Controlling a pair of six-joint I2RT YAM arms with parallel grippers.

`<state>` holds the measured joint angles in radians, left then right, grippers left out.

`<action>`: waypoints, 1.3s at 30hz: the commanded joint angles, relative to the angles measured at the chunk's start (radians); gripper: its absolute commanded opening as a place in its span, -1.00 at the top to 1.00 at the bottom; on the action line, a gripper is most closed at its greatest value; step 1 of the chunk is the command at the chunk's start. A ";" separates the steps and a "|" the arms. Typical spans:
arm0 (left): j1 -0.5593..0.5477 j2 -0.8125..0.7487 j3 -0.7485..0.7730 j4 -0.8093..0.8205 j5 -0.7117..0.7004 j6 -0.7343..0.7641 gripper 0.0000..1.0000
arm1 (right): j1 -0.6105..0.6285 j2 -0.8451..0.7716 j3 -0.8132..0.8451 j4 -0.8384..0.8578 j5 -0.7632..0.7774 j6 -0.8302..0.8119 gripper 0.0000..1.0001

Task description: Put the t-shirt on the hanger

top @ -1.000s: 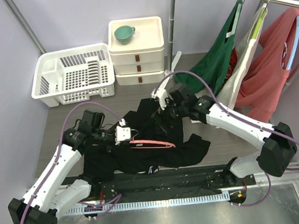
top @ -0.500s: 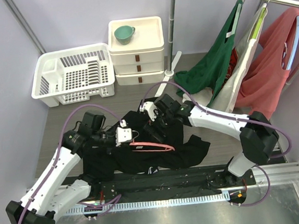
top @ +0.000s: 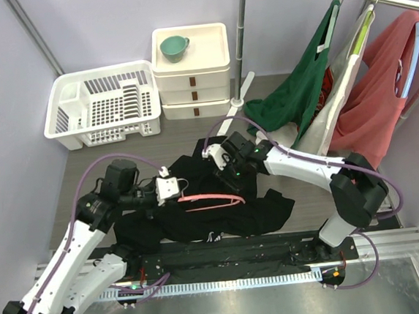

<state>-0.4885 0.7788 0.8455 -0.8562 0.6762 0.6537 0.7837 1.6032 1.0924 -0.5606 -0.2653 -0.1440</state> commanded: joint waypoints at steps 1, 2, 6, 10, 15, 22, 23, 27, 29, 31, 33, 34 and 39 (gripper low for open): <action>0.013 -0.093 0.012 0.063 0.031 -0.097 1.00 | -0.098 -0.087 -0.061 -0.094 0.041 -0.071 0.57; 0.014 -0.104 0.012 0.083 0.031 -0.114 1.00 | -0.109 -0.094 -0.068 -0.097 0.035 -0.077 0.79; 0.021 -0.144 0.013 0.158 0.004 -0.250 1.00 | -0.123 -0.120 -0.077 -0.123 0.040 -0.120 0.98; 0.042 -0.202 -0.002 0.223 -0.067 -0.293 1.00 | -0.164 -0.150 -0.103 -0.168 0.023 -0.155 0.98; 0.060 -0.233 -0.029 0.180 -0.136 -0.215 1.00 | -0.202 -0.215 -0.112 -0.186 0.012 -0.158 0.98; 0.065 -0.242 -0.051 0.091 -0.188 -0.111 1.00 | -0.230 -0.265 -0.112 -0.222 0.009 -0.169 0.98; 0.065 -0.236 -0.049 0.077 -0.191 -0.082 1.00 | -0.236 -0.267 -0.109 -0.231 0.009 -0.180 0.98; 0.067 -0.204 -0.049 0.017 -0.237 0.006 1.00 | -0.251 -0.288 -0.071 -0.274 0.011 -0.213 0.98; 0.065 -0.196 -0.048 0.002 -0.222 0.049 1.00 | -0.251 -0.305 -0.051 -0.291 0.000 -0.226 0.98; 0.067 -0.162 -0.036 -0.023 -0.195 0.076 1.00 | -0.250 -0.298 0.013 -0.306 -0.032 -0.215 0.98; 0.065 -0.104 0.003 -0.021 -0.162 0.081 1.00 | -0.250 -0.279 0.107 -0.335 -0.058 -0.201 0.98; 0.064 -0.080 0.016 -0.021 -0.143 0.084 1.00 | -0.238 -0.275 0.136 -0.343 -0.077 -0.195 0.98; 0.062 0.051 0.113 0.135 -0.084 -0.029 1.00 | -0.131 -0.252 0.286 -0.372 -0.146 -0.178 0.98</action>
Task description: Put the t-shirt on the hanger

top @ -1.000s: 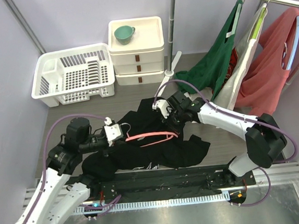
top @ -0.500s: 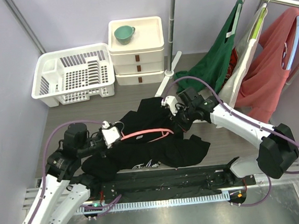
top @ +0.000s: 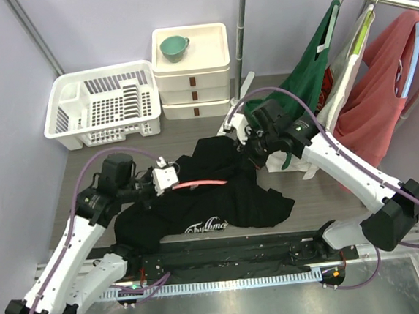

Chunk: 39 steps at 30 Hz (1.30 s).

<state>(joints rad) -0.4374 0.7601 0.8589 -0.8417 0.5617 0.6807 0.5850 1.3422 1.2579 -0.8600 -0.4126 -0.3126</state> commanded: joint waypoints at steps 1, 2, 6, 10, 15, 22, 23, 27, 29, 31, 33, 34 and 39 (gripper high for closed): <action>0.012 0.105 0.115 0.139 0.046 -0.094 1.00 | 0.096 0.012 0.144 -0.083 0.001 -0.019 0.98; 0.011 0.119 0.136 0.159 0.053 -0.107 1.00 | 0.148 0.015 0.187 -0.097 0.014 -0.020 0.98; 0.011 0.128 0.163 0.265 0.063 -0.161 1.00 | 0.200 0.044 0.320 -0.158 0.044 0.012 0.98; 0.011 0.047 0.129 0.332 0.122 -0.174 1.00 | 0.203 0.077 0.460 -0.229 0.084 -0.019 0.97; 0.011 -0.008 0.155 0.343 0.141 -0.213 1.00 | 0.208 0.115 0.658 -0.378 0.080 -0.108 -0.27; 0.011 -0.012 0.216 0.314 0.142 -0.164 1.00 | 0.208 0.087 0.693 -0.419 0.147 -0.204 -0.89; 0.011 -0.008 0.223 0.314 0.159 -0.165 1.00 | 0.207 0.092 0.690 -0.428 0.144 -0.220 -0.89; 0.011 0.004 0.250 0.316 0.182 -0.162 1.00 | 0.211 0.103 0.623 -0.433 0.201 -0.305 -0.75; 0.009 0.004 0.258 0.308 0.187 -0.155 1.00 | 0.210 0.078 0.559 -0.415 0.213 -0.345 -0.62; 0.011 -0.001 0.255 0.303 0.202 -0.142 1.00 | 0.210 0.064 0.508 -0.358 0.222 -0.355 -0.57; 0.011 0.001 0.253 0.303 0.214 -0.151 1.00 | 0.210 0.078 0.500 -0.337 0.210 -0.362 -0.47; 0.009 0.002 0.253 0.302 0.214 -0.158 1.00 | 0.210 0.087 0.509 -0.333 0.198 -0.362 -0.34; 0.009 0.016 0.258 0.314 0.218 -0.175 1.00 | 0.237 0.170 0.580 -0.329 0.060 -0.322 0.19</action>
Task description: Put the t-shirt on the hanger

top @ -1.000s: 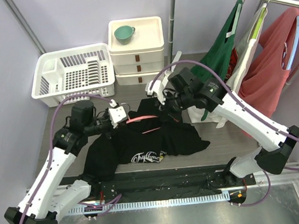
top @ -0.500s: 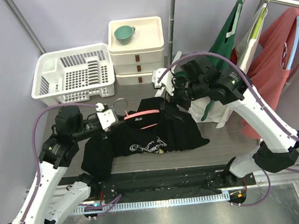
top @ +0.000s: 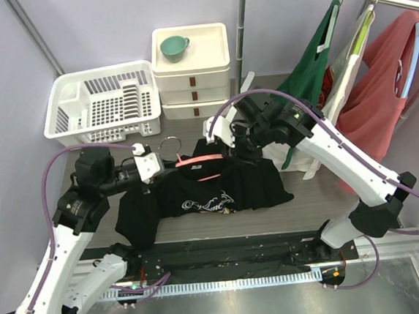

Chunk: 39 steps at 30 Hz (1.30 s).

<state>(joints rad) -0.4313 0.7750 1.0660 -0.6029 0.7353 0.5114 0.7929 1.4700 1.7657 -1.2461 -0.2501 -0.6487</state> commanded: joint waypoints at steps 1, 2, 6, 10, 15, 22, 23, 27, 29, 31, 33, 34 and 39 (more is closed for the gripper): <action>0.005 0.009 0.052 0.080 0.041 -0.005 1.00 | 0.040 0.053 0.090 0.060 -0.115 0.021 0.22; 0.005 0.013 0.055 0.078 0.041 -0.007 1.00 | 0.051 0.062 0.097 0.062 -0.129 0.024 0.22; 0.005 0.026 0.055 0.083 0.044 -0.007 1.00 | 0.094 0.098 0.118 0.071 -0.143 0.038 0.34; 0.003 0.020 0.045 0.081 0.041 -0.010 1.00 | 0.103 0.121 0.146 0.066 -0.129 0.050 0.98; 0.005 0.018 0.051 -0.009 -0.031 0.010 0.75 | 0.097 0.079 0.137 0.094 -0.068 0.069 0.98; 0.028 0.024 0.052 -0.323 -0.143 0.116 0.40 | 0.062 -0.023 0.118 0.111 -0.020 0.070 0.98; 0.037 0.015 0.034 -0.330 -0.151 0.125 0.40 | 0.063 -0.037 0.112 0.109 -0.014 0.066 0.98; 0.113 -0.011 0.018 -0.371 -0.155 0.176 0.37 | 0.062 -0.091 0.069 0.085 0.003 0.050 0.98; 0.129 -0.002 0.034 -0.385 -0.155 0.196 0.42 | 0.062 -0.103 0.060 0.077 0.005 0.041 0.98; 0.146 0.009 0.049 -0.400 -0.148 0.200 0.58 | 0.062 -0.109 0.055 0.073 0.002 0.035 0.98; 0.149 0.029 0.084 -0.429 -0.105 0.205 0.65 | 0.062 -0.105 0.066 0.068 -0.003 0.037 0.98; 0.149 0.036 0.100 -0.445 -0.091 0.211 0.74 | 0.062 -0.102 0.070 0.065 -0.003 0.032 0.98; 0.151 0.082 0.210 -0.576 -0.077 0.301 0.53 | 0.062 -0.108 0.045 0.042 0.066 -0.006 0.98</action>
<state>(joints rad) -0.2913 0.8383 1.1843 -1.0328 0.6502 0.6994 0.8665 1.3983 1.8114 -1.2228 -0.2554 -0.6430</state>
